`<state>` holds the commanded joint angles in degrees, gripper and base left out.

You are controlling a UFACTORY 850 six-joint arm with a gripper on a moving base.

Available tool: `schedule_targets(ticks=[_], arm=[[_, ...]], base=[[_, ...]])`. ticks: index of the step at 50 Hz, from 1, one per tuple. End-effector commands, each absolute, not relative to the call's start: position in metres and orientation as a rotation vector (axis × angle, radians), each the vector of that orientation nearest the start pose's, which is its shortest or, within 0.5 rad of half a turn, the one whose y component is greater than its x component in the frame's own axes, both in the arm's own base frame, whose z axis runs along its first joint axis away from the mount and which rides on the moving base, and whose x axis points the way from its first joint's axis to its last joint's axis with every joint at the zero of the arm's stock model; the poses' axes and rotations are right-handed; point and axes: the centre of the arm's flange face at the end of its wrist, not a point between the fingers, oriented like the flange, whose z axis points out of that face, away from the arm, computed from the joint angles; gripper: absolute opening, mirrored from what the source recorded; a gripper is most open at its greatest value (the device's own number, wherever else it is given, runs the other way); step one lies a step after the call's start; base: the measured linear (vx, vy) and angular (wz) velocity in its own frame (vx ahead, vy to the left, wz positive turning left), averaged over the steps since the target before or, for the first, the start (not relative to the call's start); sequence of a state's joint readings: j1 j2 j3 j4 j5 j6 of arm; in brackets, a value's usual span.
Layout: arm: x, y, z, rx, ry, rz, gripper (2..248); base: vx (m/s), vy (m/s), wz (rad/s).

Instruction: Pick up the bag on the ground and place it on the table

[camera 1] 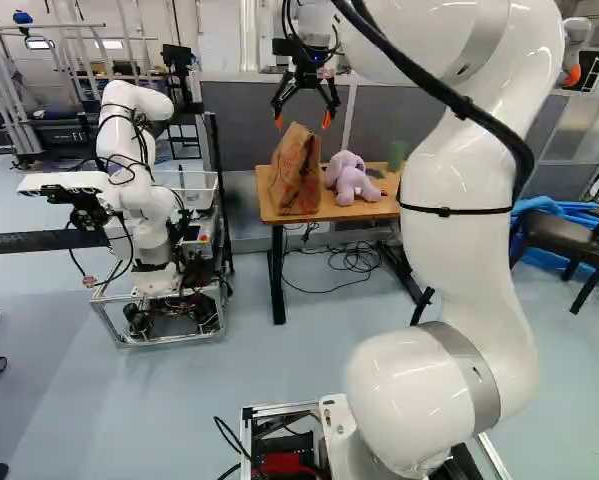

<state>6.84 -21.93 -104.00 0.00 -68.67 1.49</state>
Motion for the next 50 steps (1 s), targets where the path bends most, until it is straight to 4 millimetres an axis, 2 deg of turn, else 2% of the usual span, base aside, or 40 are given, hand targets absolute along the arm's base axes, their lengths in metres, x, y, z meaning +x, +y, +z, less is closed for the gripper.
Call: schedule_targets(ticks=[21, 50], arm=[[0.599, 0.066, 0.700, -3.080, -0.133, -0.484, 247], [0.579, 0.054, 0.645, -3.032, -0.110, -0.709, 247]], base=[[0.000, 0.000, 0.000], [0.000, 0.000, 0.000]])
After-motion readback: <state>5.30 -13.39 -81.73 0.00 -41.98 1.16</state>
